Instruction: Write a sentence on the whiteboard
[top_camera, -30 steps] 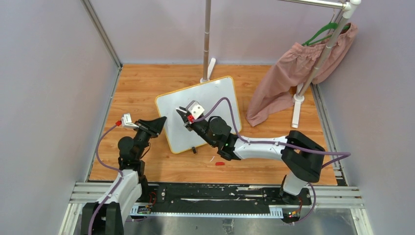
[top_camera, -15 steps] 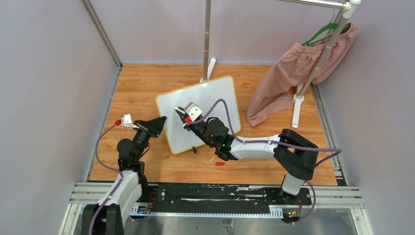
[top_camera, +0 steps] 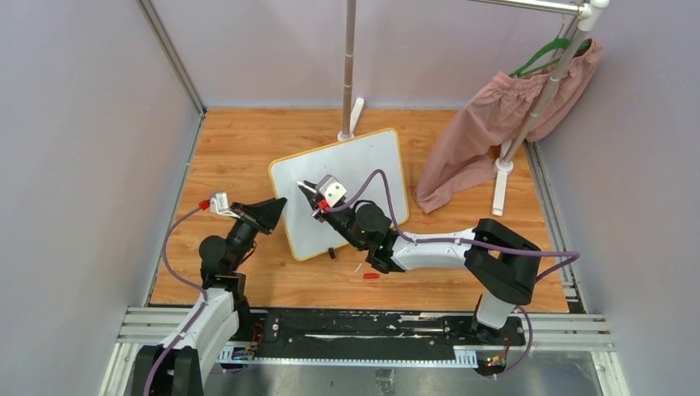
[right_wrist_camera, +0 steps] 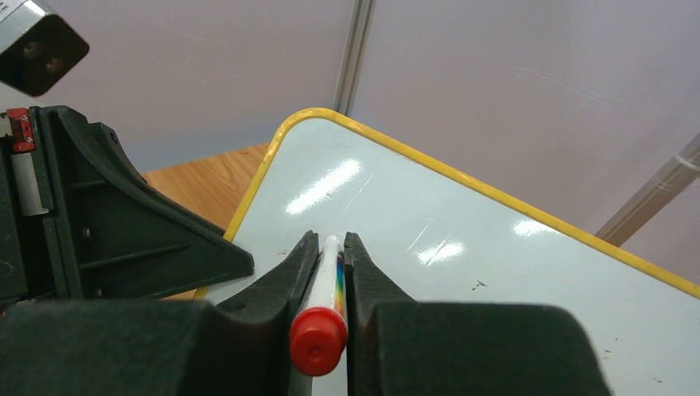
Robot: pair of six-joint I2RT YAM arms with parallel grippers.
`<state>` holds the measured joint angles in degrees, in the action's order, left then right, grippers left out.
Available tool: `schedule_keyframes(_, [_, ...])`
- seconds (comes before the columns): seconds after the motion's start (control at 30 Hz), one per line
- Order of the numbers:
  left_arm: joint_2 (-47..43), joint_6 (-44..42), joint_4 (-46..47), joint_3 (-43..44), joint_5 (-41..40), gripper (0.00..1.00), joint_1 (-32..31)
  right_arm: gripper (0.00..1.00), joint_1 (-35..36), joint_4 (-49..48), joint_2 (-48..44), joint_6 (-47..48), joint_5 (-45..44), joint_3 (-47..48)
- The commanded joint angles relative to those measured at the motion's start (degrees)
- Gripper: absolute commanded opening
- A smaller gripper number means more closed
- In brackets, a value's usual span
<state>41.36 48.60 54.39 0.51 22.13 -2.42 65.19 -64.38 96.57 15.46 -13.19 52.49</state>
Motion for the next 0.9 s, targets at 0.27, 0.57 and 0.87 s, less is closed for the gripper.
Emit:
schedule_keyframes(0.27, [-0.84,-1.58,1.42,-3.66,-2.07,0.0,-0.24,0.0,-0.15,-5.59,0.15,-2.09,2.12,1.06])
schedule_keyframes(0.57, [-1.99,-1.31,1.42,-3.69,-2.0,0.0,-0.19,0.0,-0.61,-5.1,1.87,-4.14,2.22,2.64])
schedule_keyframes(0.87, [-2.09,-1.3,1.42,-3.7,-2.12,0.0,-0.25,0.0,-0.9,-4.44,1.83,-4.61,1.34,1.53])
